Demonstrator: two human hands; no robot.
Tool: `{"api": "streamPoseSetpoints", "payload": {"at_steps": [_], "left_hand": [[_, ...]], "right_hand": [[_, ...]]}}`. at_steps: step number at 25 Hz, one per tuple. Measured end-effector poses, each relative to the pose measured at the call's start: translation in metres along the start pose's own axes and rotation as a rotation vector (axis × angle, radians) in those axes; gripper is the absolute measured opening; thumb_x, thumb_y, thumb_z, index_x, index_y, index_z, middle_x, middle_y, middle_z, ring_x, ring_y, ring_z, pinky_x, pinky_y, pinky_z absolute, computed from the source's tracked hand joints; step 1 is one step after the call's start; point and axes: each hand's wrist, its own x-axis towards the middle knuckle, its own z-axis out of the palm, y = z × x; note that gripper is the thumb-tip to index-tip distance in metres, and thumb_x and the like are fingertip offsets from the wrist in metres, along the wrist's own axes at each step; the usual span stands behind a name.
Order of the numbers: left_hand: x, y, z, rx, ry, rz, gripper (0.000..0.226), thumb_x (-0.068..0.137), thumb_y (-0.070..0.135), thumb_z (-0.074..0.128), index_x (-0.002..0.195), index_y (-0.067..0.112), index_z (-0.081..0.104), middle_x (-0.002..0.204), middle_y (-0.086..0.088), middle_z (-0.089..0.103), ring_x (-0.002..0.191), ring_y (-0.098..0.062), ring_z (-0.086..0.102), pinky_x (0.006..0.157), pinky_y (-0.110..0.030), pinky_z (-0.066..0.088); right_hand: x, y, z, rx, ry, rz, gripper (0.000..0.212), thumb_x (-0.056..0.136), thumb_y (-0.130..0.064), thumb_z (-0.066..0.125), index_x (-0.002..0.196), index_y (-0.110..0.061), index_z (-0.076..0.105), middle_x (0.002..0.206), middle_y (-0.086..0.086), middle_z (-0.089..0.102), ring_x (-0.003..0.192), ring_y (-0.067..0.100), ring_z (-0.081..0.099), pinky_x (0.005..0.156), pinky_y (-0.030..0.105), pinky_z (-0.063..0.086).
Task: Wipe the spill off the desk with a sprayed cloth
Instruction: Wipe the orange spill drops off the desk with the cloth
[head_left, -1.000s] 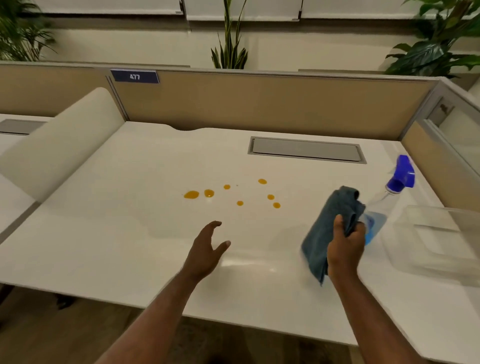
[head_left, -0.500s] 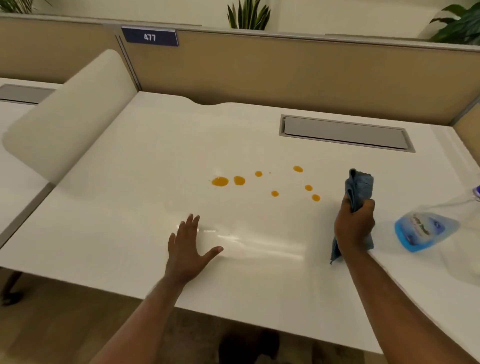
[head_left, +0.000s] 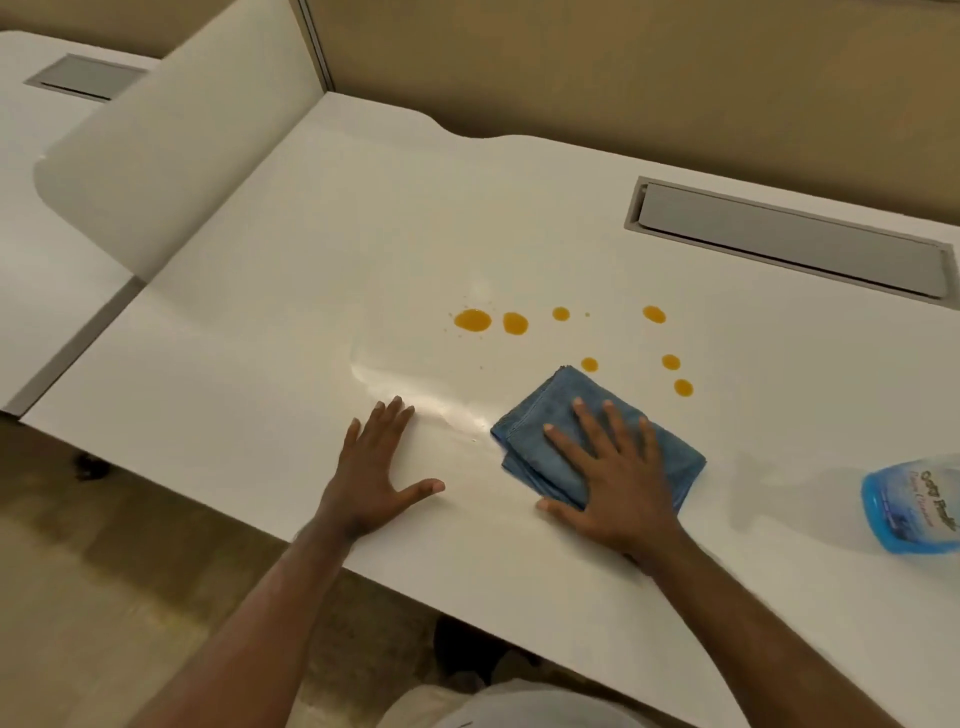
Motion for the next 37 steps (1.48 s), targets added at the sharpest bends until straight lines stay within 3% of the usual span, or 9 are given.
{"api": "streamPoseSetpoints", "payload": {"at_steps": [2, 4, 9, 14, 19, 22, 28, 34, 37], "left_hand": [[-0.001, 0.001, 0.001, -0.009, 0.011, -0.005, 0.103, 0.073, 0.085, 0.041, 0.153, 0.029, 0.008, 0.163, 0.010, 0.002, 0.146, -0.001, -0.011, 0.118, -0.031, -0.010], [-0.001, 0.002, 0.000, -0.021, 0.022, -0.007, 0.101, 0.073, 0.084, 0.041, 0.153, 0.030, 0.009, 0.162, 0.010, 0.004, 0.146, -0.001, -0.009, 0.118, -0.028, -0.010], [-0.002, 0.002, 0.000, -0.040, 0.024, -0.008, 0.099, 0.075, 0.084, 0.037, 0.152, 0.027, 0.012, 0.162, 0.007, 0.006, 0.148, -0.006, -0.005, 0.119, -0.033, -0.007], [-0.003, -0.002, -0.002, -0.114, 0.023, 0.014, 0.094, 0.079, 0.081, 0.033, 0.153, 0.026, 0.011, 0.163, 0.003, 0.007, 0.149, -0.012, 0.001, 0.121, -0.039, -0.002], [-0.005, -0.020, -0.009, -0.116, 0.003, 0.046, 0.089, 0.082, 0.079, 0.028, 0.152, 0.029, 0.007, 0.163, 0.003, 0.006, 0.149, -0.011, 0.000, 0.120, -0.038, -0.004], [-0.005, -0.045, -0.023, -0.056, 0.020, 0.018, 0.089, 0.081, 0.081, 0.022, 0.152, 0.028, 0.010, 0.162, 0.003, 0.006, 0.149, -0.011, -0.002, 0.120, -0.039, -0.005], [0.021, -0.066, -0.045, -0.062, -0.022, 0.088, 0.093, 0.080, 0.082, 0.022, 0.153, 0.025, 0.014, 0.162, 0.005, 0.005, 0.148, -0.006, -0.007, 0.121, -0.043, -0.006], [0.035, -0.077, -0.048, -0.173, 0.035, 0.149, 0.087, 0.084, 0.076, 0.031, 0.152, 0.026, 0.008, 0.163, 0.002, 0.004, 0.149, -0.008, -0.003, 0.121, -0.047, 0.000], [0.036, -0.081, -0.047, -0.217, 0.109, 0.097, 0.088, 0.084, 0.075, 0.035, 0.152, 0.032, 0.000, 0.163, 0.004, 0.000, 0.149, -0.011, -0.002, 0.120, -0.045, -0.001]], "right_hand": [[-0.003, 0.028, 0.007, -0.015, -0.053, -0.030, 0.084, 0.075, -0.087, 0.028, 0.147, -0.050, 0.004, 0.162, -0.003, -0.007, 0.147, 0.034, -0.009, 0.113, 0.066, -0.002], [0.001, 0.028, 0.015, -0.025, -0.059, 0.012, 0.075, 0.082, -0.080, 0.024, 0.146, -0.050, 0.000, 0.162, -0.003, -0.006, 0.146, 0.038, -0.005, 0.112, 0.067, 0.002], [0.011, -0.011, 0.016, 0.057, -0.023, 0.044, 0.059, 0.091, -0.063, 0.020, 0.146, -0.050, 0.003, 0.162, -0.003, 0.003, 0.145, 0.043, 0.002, 0.110, 0.068, 0.005], [-0.035, -0.079, 0.032, 0.070, 0.031, -0.060, 0.067, 0.088, -0.061, 0.034, 0.148, -0.045, 0.009, 0.162, 0.000, 0.009, 0.146, 0.042, 0.000, 0.109, 0.070, 0.006], [-0.008, -0.132, 0.035, 0.048, 0.019, -0.042, 0.069, 0.088, -0.061, 0.035, 0.148, -0.046, 0.006, 0.162, 0.003, 0.006, 0.145, 0.045, -0.003, 0.106, 0.075, 0.001], [0.018, -0.145, 0.036, 0.036, 0.006, 0.031, 0.069, 0.089, -0.059, 0.038, 0.148, -0.047, 0.005, 0.163, 0.001, 0.003, 0.145, 0.043, -0.004, 0.107, 0.073, -0.001], [0.051, -0.107, 0.026, 0.076, 0.065, 0.353, 0.063, 0.091, -0.055, 0.039, 0.147, -0.048, 0.010, 0.162, -0.001, 0.006, 0.145, 0.040, 0.006, 0.106, 0.071, 0.019], [0.074, -0.185, 0.044, 0.073, 0.067, 0.063, 0.066, 0.088, -0.062, 0.034, 0.147, -0.050, 0.006, 0.163, -0.002, 0.004, 0.147, 0.037, 0.000, 0.110, 0.065, 0.001], [0.135, -0.203, 0.040, 0.087, 0.076, 0.114, 0.065, 0.088, -0.061, 0.035, 0.146, -0.051, 0.006, 0.163, -0.001, 0.005, 0.146, 0.038, -0.002, 0.108, 0.065, -0.003]]}}
